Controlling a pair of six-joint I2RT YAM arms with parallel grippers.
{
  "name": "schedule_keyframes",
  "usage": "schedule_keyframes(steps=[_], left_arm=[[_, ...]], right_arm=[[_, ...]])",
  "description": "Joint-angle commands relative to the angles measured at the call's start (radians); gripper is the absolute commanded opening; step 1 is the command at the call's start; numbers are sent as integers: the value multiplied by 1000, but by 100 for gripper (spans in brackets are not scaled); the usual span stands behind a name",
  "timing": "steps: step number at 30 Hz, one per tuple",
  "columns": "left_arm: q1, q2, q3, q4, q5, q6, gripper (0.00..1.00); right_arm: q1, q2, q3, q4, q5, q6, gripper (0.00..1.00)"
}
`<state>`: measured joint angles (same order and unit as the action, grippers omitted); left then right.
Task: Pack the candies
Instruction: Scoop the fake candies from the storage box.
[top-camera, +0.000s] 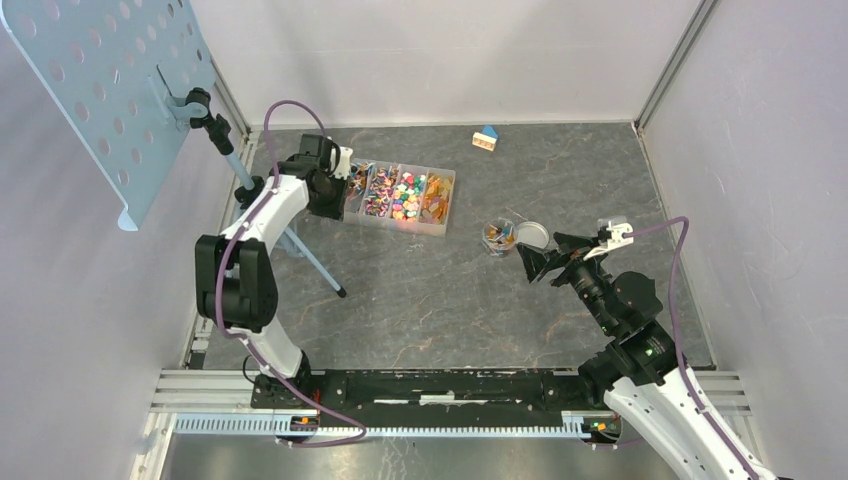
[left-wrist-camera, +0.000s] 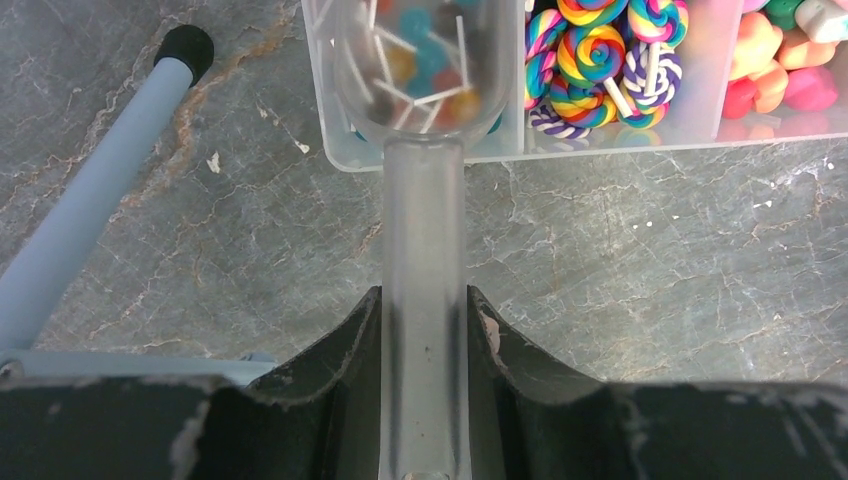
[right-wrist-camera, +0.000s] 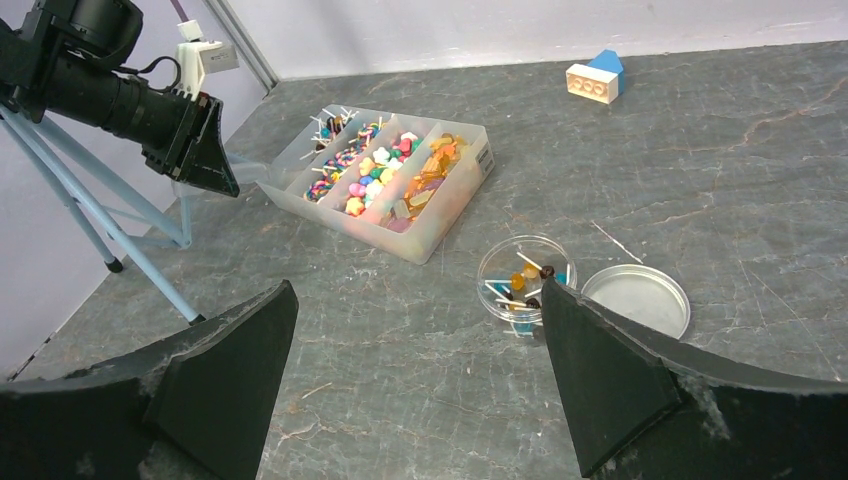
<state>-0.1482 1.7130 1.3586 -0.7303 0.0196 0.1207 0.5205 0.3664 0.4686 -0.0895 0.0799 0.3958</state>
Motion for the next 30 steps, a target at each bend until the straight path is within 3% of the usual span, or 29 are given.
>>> schedule_keyframes(steps=[1,30], left_arm=[[-4,-69,-44,36,-16,1,2],[-4,-249,-395,469,23,-15,2]], right_arm=[[-4,-12,10,36,6,-2,98],[-4,5,-1,65,-6,5,98]])
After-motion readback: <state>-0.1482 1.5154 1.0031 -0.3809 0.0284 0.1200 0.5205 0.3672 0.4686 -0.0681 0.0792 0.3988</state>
